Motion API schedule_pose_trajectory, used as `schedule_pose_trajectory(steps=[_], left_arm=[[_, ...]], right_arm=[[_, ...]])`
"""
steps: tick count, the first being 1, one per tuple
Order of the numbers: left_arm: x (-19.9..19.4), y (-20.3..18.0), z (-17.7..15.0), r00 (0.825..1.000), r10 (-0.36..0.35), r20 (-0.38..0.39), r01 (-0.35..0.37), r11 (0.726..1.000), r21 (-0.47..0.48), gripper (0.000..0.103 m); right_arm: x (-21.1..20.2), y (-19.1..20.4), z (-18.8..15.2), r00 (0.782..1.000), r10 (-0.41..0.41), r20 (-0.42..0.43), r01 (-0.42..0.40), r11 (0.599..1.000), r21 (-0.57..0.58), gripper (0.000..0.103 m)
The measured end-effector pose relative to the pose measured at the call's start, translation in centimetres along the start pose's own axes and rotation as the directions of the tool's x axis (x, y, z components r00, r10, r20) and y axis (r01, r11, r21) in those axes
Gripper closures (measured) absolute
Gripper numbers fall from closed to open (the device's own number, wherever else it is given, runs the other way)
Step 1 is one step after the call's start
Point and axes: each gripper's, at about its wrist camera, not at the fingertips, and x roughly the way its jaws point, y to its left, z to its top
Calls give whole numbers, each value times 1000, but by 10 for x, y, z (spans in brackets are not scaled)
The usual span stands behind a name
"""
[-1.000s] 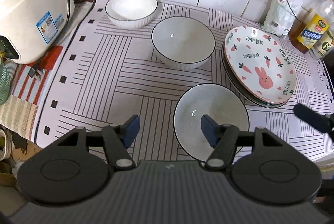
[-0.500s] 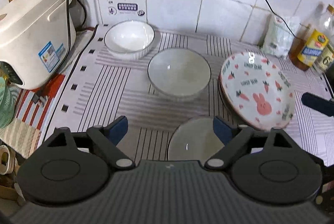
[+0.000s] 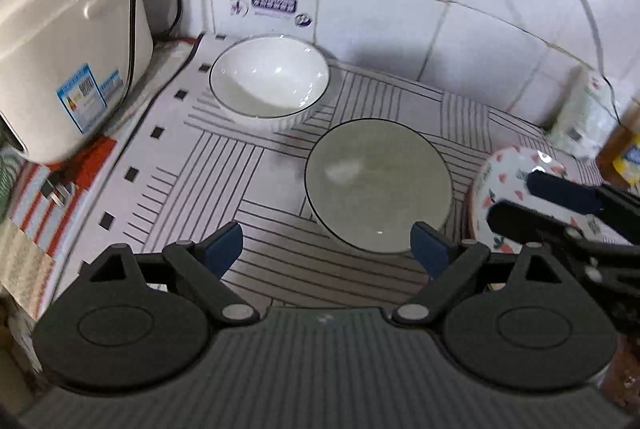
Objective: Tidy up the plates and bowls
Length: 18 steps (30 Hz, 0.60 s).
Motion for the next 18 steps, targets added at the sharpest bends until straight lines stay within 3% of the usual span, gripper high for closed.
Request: schedule_pose_trajectory(steps=[1, 5, 10, 12, 14, 16, 18], left_arm=[[6, 3, 1, 1000, -9, -15, 9, 1000, -19, 15], [20, 9, 2, 999, -21, -40, 20, 999, -46, 18], [41, 15, 2, 997, -44, -71, 37, 995, -94, 19], [47, 15, 2, 996, -52, -73, 45, 994, -100, 27], [53, 16, 2, 994, -61, -91, 51, 993, -110, 46], [56, 17, 1, 990, -94, -105, 80, 988, -135, 53], [58, 17, 1, 985, -124, -118, 105, 982, -159, 68]], right_arm=[[9, -3, 3, 1000, -4, -19, 4, 1000, 7, 38], [39, -9, 13, 996, -8, -85, 9, 1000, 14, 49], [74, -4, 18, 985, -90, -146, 88, 996, -22, 49], [87, -6, 19, 978, -117, -170, 115, 993, -25, 50], [98, -8, 19, 975, -116, -192, 111, 993, -37, 63], [104, -8, 18, 970, -107, -217, 98, 994, -51, 77], [107, -6, 18, 968, -113, -222, 99, 992, -74, 81]])
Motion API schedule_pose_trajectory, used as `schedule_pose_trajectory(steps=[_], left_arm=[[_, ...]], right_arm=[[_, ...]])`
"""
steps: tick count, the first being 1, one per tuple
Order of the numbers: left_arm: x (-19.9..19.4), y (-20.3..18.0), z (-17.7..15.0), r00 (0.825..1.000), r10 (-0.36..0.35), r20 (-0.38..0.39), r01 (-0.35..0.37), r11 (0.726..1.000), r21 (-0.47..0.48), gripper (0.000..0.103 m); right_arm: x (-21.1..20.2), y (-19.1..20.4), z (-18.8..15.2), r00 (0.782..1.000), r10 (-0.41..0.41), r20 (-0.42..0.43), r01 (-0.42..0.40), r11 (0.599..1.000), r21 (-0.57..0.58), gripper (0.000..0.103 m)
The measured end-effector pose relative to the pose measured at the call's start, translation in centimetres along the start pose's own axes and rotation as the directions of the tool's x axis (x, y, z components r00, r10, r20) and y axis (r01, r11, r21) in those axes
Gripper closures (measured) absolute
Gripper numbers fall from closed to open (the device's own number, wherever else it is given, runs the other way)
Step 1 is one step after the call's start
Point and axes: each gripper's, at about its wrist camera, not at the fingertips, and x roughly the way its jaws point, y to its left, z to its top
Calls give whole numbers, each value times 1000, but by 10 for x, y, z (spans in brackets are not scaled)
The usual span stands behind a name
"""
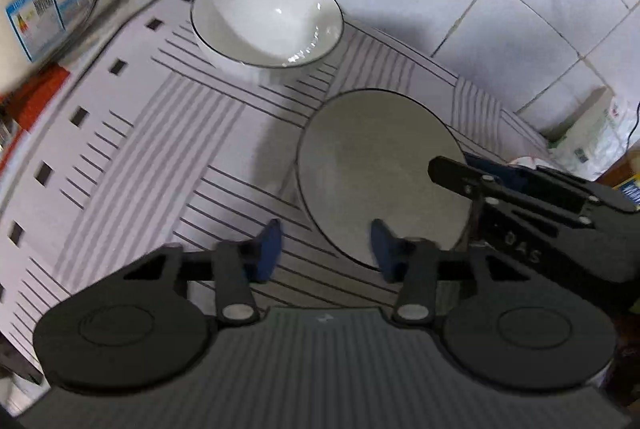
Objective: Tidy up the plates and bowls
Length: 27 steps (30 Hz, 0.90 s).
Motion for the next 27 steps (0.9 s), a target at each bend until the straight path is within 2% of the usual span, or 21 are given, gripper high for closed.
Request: schedule_pose_trajectory(steps=[2, 7, 11, 14, 17, 22, 27], left_arm=[[2, -3, 0, 1000, -4, -12, 4, 1000, -5, 76], [2, -14, -1, 998, 58, 3, -58, 998, 22, 79], [0, -13, 0, 997, 73, -10, -73, 997, 4, 80], [-11, -17, -3, 997, 72, -11, -71, 997, 27, 80], [-33, -21, -4, 997, 67, -36, -66, 997, 38, 80], [-79, -39, -12, 997, 80, 23, -82, 989, 126, 80], [-101, -52, -29, 996, 90, 12, -91, 980, 178, 80]], right_arm=[[0, -1, -1, 1000, -16, 0, 16, 1000, -15, 90], [-1, -2, -3, 1000, -25, -2, 25, 999, -21, 91], [0, 0, -2, 999, -36, -4, 36, 999, -15, 91], [-7, 4, -3, 999, -33, 22, 33, 999, -13, 91], [-26, 9, -4, 998, -23, 65, 23, 1000, 4, 91], [-66, 20, -7, 989, -4, 145, -1, 1000, 31, 91], [-105, 29, -16, 982, -15, 187, 0, 997, 81, 91]])
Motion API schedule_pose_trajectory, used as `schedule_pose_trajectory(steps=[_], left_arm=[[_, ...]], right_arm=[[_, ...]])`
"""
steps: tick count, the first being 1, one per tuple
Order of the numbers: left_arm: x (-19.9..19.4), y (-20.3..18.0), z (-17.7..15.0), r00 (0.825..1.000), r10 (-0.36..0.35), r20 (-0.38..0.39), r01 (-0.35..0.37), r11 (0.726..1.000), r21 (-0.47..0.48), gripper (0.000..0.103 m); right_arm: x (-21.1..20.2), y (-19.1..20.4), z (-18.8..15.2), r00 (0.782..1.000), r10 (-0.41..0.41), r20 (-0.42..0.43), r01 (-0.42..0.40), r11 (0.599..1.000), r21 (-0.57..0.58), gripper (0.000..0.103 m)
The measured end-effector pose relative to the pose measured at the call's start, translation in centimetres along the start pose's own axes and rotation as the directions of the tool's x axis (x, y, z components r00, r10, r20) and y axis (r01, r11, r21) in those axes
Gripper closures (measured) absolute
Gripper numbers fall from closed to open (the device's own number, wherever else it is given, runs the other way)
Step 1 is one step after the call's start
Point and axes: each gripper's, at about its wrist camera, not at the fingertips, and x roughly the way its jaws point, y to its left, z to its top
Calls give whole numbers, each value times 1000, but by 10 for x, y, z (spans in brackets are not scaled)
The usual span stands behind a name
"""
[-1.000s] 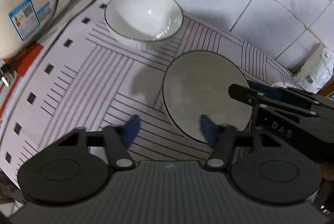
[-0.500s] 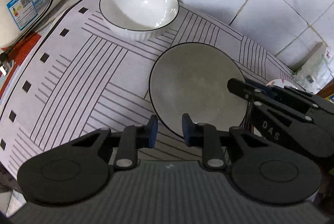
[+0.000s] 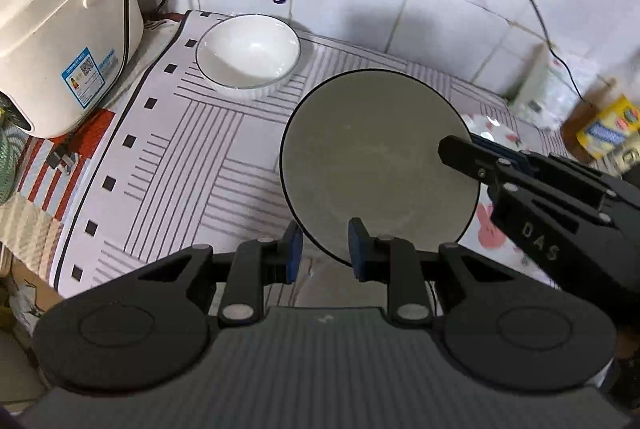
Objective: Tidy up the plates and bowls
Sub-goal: 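Carry the bowl onto the second white bowl and open the right gripper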
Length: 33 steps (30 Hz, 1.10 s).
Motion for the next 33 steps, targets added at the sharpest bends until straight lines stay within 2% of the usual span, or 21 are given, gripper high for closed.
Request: schedule_pose_trajectory(steps=[7, 14, 17, 22, 33], left_arm=[[-10, -16, -28, 999, -13, -35, 14, 1000, 24, 80], [-10, -29, -50, 998, 51, -48, -47, 995, 84, 80], [-7, -29, -57, 996, 76, -56, -70, 993, 96, 80], [-2, -27, -64, 993, 86, -76, -78, 992, 96, 80], [11, -27, -66, 981, 117, -157, -96, 986, 134, 80]], right_arm=[[-39, 5, -18, 1000, -23, 2, 23, 998, 57, 90], [-51, 7, -56, 999, -49, -22, 52, 988, 143, 90], [-55, 8, -70, 998, -58, -1, 57, 981, 187, 90], [-53, 17, -85, 997, -79, 26, 73, 981, 178, 90], [-46, 23, -101, 995, -96, -18, 97, 988, 117, 90]])
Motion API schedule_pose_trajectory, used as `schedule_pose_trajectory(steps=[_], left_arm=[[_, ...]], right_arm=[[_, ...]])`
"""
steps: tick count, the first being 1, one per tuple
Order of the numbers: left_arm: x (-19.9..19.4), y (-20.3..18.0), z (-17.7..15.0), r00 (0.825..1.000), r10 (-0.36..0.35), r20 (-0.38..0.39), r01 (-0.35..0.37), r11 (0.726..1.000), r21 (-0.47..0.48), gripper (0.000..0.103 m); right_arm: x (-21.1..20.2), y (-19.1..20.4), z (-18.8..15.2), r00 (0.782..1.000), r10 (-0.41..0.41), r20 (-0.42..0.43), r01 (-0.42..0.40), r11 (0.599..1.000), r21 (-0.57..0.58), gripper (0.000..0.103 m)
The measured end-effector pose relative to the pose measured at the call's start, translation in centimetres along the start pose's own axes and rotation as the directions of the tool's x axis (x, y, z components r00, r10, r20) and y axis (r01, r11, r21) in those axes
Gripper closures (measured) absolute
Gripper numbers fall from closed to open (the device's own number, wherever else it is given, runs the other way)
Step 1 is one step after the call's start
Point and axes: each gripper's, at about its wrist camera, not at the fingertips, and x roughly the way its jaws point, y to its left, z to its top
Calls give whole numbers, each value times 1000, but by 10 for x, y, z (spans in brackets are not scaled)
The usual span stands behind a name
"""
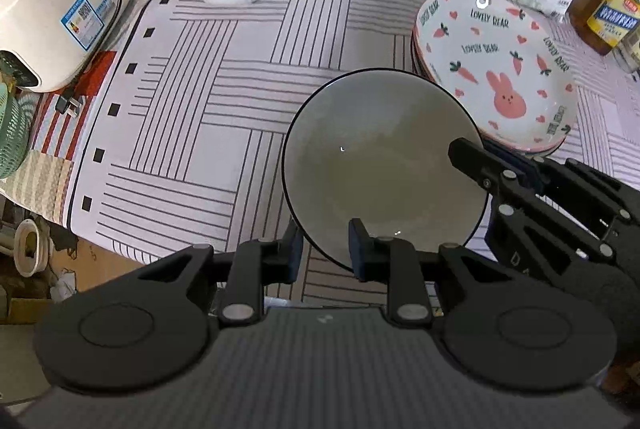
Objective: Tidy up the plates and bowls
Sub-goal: 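Carry the bowl onto the second white bowl and open the right gripper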
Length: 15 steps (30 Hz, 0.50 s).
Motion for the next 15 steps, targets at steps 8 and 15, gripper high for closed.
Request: schedule_pose_trajectory(steps=[8, 15], left_arm=[[14, 0, 4, 998, -5, -58, 5, 1000, 1, 81], [20, 2, 4, 998, 0, -70, 0, 1000, -2, 81]], right_arm=[[6, 7, -2, 998, -50, -28, 48, 997, -57, 91], [14, 11, -2, 995, -77, -64, 71, 993, -91, 91]])
